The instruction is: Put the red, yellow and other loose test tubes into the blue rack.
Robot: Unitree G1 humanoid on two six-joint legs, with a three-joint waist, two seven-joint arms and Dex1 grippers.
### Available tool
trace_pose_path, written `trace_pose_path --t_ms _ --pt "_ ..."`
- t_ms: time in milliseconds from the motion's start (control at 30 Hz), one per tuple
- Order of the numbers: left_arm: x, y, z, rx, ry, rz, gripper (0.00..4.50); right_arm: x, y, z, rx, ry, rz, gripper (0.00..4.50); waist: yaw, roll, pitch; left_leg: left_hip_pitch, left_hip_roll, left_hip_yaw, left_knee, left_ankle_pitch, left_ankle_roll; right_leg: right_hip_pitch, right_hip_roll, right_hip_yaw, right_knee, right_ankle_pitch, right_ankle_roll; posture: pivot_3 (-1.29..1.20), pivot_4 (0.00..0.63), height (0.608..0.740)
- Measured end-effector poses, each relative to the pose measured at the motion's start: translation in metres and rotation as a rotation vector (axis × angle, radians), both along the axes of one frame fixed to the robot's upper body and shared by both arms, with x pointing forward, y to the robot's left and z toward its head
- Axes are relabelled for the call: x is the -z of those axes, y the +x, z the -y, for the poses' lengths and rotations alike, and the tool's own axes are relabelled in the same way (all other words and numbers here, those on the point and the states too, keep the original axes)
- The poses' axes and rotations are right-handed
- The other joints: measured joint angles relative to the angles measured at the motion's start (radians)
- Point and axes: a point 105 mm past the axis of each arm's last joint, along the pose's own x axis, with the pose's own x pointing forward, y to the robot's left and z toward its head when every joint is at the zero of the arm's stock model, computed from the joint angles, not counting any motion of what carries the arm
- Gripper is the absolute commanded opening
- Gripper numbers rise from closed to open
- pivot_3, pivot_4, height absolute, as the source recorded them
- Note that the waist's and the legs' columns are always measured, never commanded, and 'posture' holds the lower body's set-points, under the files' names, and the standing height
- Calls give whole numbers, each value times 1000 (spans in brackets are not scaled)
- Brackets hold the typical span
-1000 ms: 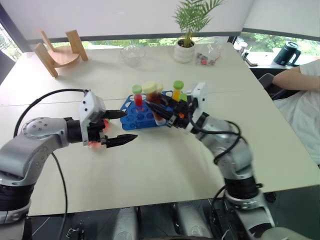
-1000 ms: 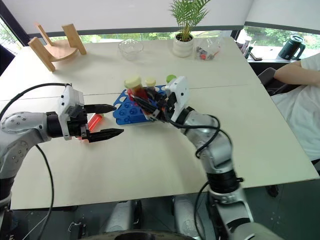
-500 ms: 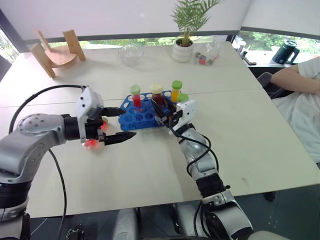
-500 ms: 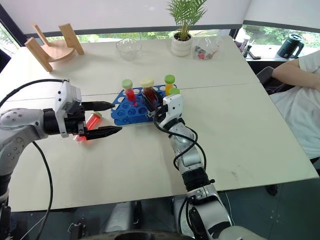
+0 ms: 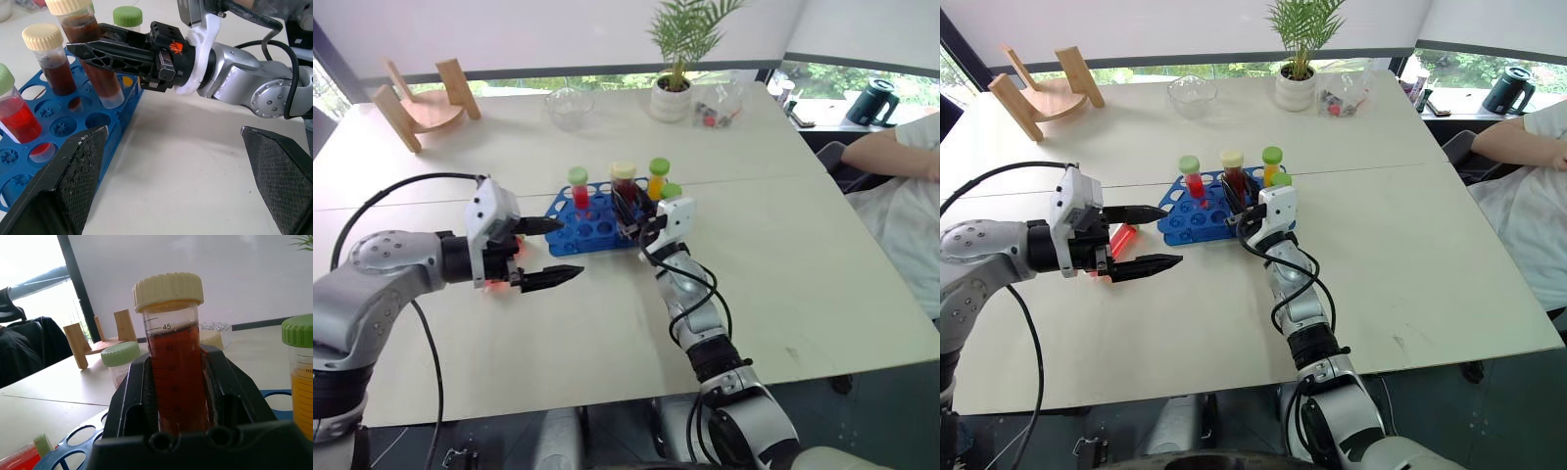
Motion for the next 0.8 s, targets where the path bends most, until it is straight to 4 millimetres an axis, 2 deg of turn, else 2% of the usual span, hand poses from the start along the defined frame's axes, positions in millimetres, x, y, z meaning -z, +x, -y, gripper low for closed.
trace_pose_path --t_ms 500,567,600,733,800 --pt "2 0 0 -9 -5 -6 4500 13 5 -3 14 -12 -35 863 -2 0 0 1 0 0 0 0 0 1 0 0 0 0 0 0 150 740" --pt "2 -1 0 -7 -6 -6 4500 14 5 -3 9 -13 -37 1903 -2 0 0 1 0 0 0 0 0 1 0 0 0 0 0 0 150 740" --pt "2 -2 1 -5 -5 -7 4500 16 5 -5 -4 -19 -47 2249 -3 0 0 1 0 0 0 0 0 1 0 0 0 0 0 0 150 740" --pt "8 -3 0 -16 -8 -24 4500 35 -3 -9 -45 -61 -106 4322 1 0 0 1 0 0 -1 0 0 1 0 0 0 0 -1 0 150 740" --pt "10 2 -4 -66 -10 -17 4500 42 -12 -2 -72 -122 -126 4423 6 1 0 0 0 0 0 0 0 1 -1 0 0 0 0 0 150 740"
